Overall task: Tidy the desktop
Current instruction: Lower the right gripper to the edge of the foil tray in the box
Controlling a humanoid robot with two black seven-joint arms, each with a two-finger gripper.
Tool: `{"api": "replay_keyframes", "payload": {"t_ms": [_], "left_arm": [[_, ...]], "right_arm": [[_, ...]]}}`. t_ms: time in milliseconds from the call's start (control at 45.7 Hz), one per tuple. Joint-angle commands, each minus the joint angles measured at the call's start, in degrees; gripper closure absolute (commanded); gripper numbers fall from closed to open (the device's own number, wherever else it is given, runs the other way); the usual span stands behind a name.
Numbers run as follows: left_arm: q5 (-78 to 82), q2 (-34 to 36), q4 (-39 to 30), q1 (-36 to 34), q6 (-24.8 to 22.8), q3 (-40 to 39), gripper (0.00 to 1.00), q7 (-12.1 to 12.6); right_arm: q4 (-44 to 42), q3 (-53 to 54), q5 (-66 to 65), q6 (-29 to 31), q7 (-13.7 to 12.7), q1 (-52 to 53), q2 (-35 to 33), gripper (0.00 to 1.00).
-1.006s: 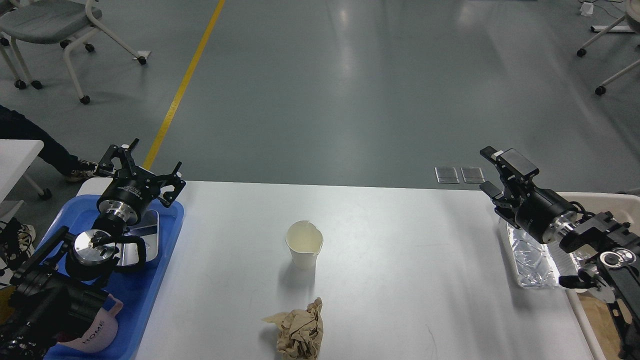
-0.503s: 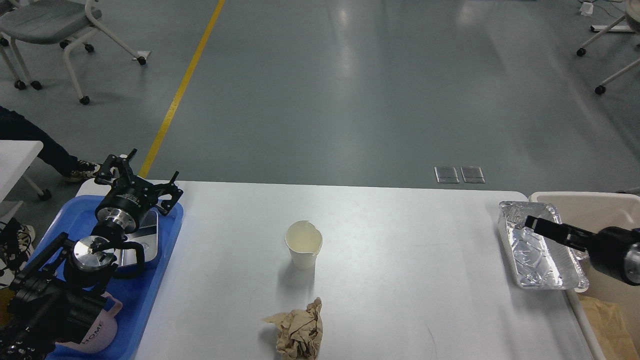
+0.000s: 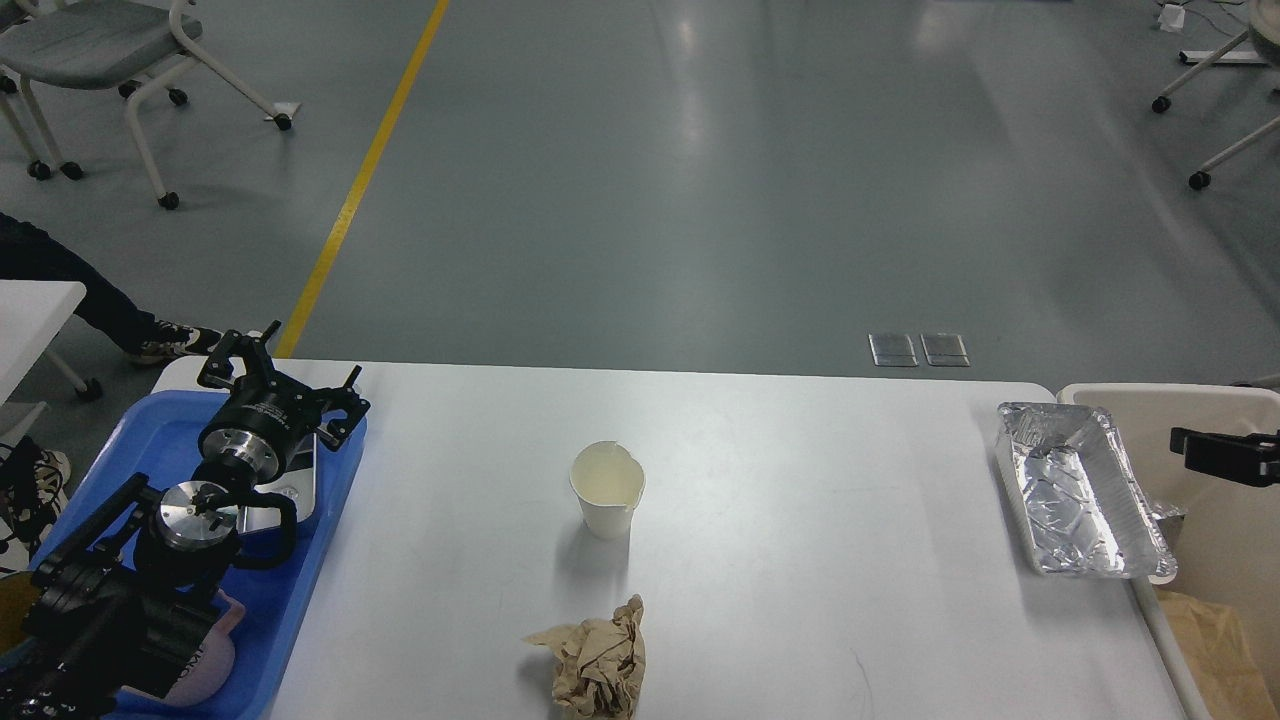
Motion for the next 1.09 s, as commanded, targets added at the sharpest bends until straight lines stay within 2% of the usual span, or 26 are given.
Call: {"api": "replay_keyframes", "payload": {"t_ms": [0,131,284,547,744,853,1072], "left_arm": [[0.0,0.02,0.0,0.01,0.39,-0.01,0.03,-0.09],[0.0,-0.16,0.0,-0.35,0.56,-0.01,0.03,-0.09],[0.0,-0.6,0.0,-0.7,0.65,-0.01,0.03,-0.09],[0.0,-0.69,0.0,-0.7,0.56,-0.01,0.03,-0.09],[0.0,-0.69,0.0,-0.61,0.56,-0.01,0.03,0.0],[0.09,-0.78,0.0,-0.7,0.56,0.08,0.03,0.0],[0.09,-0.78,0.0,-0.87,0.56,1.22,0.03,0.0]], "right_arm": [[1.67,-0.03,-0.56,-0.52,-1.14,-0.01,-2.31,0.0],[3.78,-1.69,-11.35,-1.74,-1.4,-0.72,-3.54,0.0],[4.13,-5.3,-22.71,-7.45,-1.4,-2.12,-4.41,0.0],[8.96,-14.7,-23.06,-11.15,-1.4,-2.74,-13.55,0.0],[8.88,-16.81,-22.63,-14.05,-1.4,-2.83,-14.0,0.0],[8.7,-17.17,-16.76,-13.7,-1.49,-2.83,-13.38,0.0],[6.51,-17.26,8.91,-12.47,-1.31,-2.74,-9.87,0.0]]}}
